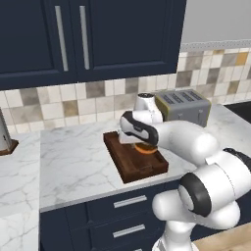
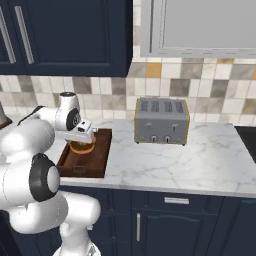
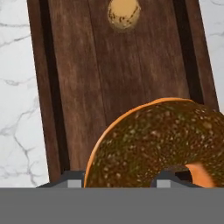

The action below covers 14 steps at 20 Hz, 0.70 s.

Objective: Move the dessert items from the plate to the tray.

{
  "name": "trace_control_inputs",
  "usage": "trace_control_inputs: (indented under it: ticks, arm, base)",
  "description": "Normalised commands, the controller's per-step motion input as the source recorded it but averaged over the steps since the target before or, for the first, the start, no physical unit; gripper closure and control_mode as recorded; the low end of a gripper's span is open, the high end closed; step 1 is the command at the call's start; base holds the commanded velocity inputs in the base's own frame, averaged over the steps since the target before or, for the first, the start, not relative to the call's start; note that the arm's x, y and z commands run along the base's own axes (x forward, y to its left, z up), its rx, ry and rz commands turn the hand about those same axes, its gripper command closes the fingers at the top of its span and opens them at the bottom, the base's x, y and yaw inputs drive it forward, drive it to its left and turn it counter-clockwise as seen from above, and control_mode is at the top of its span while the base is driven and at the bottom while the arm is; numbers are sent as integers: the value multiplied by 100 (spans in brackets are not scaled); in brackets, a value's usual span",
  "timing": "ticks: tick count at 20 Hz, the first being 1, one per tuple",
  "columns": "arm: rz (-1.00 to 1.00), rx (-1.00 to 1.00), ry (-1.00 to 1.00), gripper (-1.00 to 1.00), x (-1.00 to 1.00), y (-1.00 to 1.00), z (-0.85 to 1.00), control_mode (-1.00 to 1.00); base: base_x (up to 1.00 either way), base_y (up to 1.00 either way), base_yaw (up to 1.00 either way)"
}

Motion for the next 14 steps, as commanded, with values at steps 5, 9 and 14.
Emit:
trace_control_inputs:
  ticks: [5, 9, 14]
  arm:
    - [0, 0, 0, 100, 44, 40, -16, -100]
    - [-2, 0, 0, 100, 11, 14, -28, -100]
    - [-4, 0, -1, 100, 0, 0, -29, -100]
  base:
    - [0, 0, 0]
    - [0, 0, 0]
    - [0, 0, 0]
